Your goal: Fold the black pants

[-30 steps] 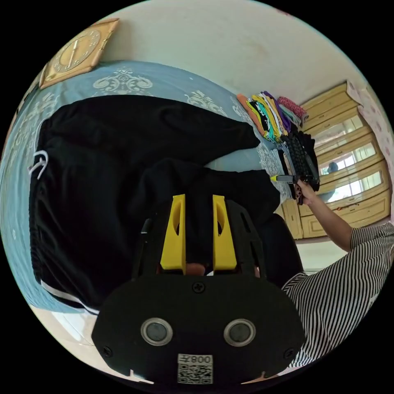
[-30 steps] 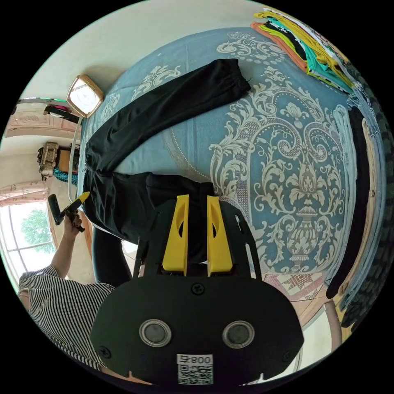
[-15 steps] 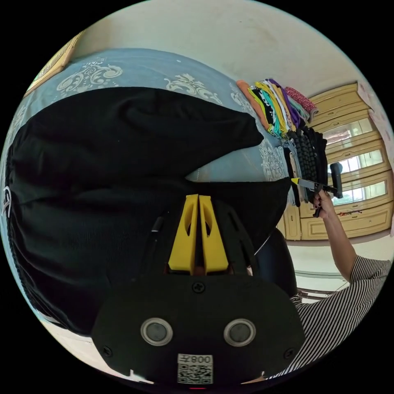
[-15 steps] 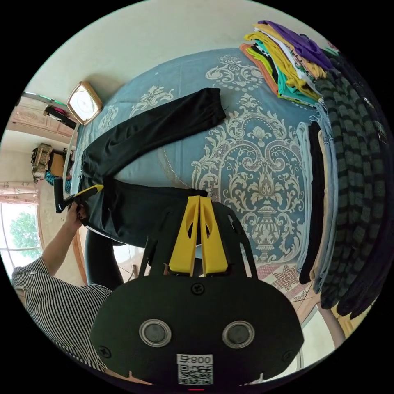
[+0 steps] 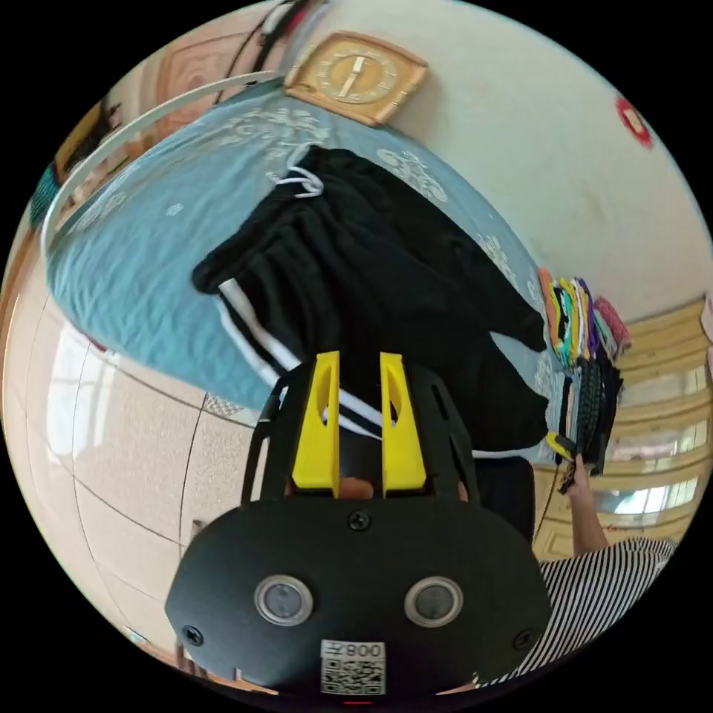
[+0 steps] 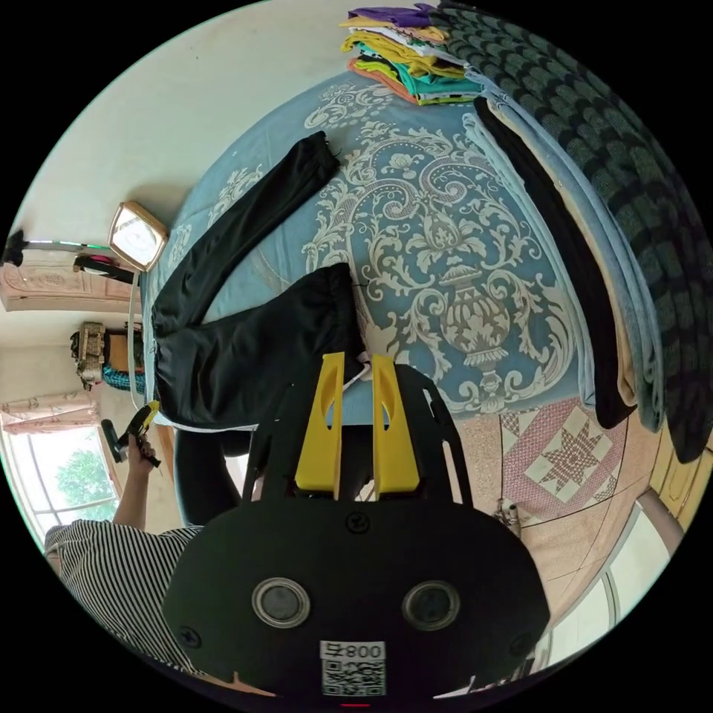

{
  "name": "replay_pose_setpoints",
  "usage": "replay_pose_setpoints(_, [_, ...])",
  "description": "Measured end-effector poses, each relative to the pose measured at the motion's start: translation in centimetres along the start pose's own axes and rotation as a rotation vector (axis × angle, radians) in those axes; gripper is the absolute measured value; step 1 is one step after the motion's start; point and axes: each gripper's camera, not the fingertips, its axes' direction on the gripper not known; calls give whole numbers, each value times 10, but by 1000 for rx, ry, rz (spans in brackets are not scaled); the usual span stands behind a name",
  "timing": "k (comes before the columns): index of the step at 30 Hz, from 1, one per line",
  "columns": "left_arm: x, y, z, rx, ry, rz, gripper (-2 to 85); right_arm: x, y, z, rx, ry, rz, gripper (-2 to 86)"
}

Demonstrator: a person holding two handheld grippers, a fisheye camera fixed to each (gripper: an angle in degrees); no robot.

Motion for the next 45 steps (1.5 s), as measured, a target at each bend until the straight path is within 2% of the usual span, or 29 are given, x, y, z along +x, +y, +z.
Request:
replay_pose_setpoints(3, [-57,25,-1,64,53,-233,90,14,7,10,3,-44,63,77])
replay_pose_setpoints(5, [-84,31,16,38,177,-350,81,19,7,14,9,-63,107,75])
replay_pose_setpoints(7, [-94,35,17,32,146,-398,64,21,6,14,2,-44,122,68])
replay_pose_setpoints(9, [-99,40,17,26,166,-374,44,19,3,14,-17,-33,95,57])
replay_pose_setpoints(11, [-107,47,13,68,292,-351,29,19,2,12,-32,-25,78,46])
replay_pose_setpoints(13, [-109,52,8,95,299,-351,28,20,2,3,-40,3,51,37])
replay_pose_setpoints(16, [-105,52,7,126,315,-298,53,30,7,-15,-9,-34,48,31])
replay_pose_setpoints(20, [-106,43,22,152,390,-330,97,40,8,-18,-26,-34,67,29])
replay_pose_setpoints(24, [-95,28,41,21,271,-318,52,37,2,-17,-41,-4,67,28])
replay_pose_setpoints(30, [-66,33,30,80,222,-232,24,40,-7,-47,-3,-2,44,31])
replay_pose_setpoints(33, [-66,43,51,39,235,-309,34,52,-12,-36,-75,-11,73,40])
replay_pose_setpoints(36, [-59,51,50,141,262,-359,58,62,-15,-30,-73,-34,144,56])
replay_pose_setpoints(39, [-25,39,43,193,213,-257,66,61,-20,-51,52,-14,170,61])
replay_pose_setpoints(42, [50,1,62,132,213,4,74,49,-41,-75,167,8,144,69])
replay_pose_setpoints(44, [132,-36,102,32,237,260,78,33,-65,-80,188,-28,85,80])
replay_pose_setpoints(45, [154,-44,114,3,243,316,78,17,-85,-79,189,-40,21,82])
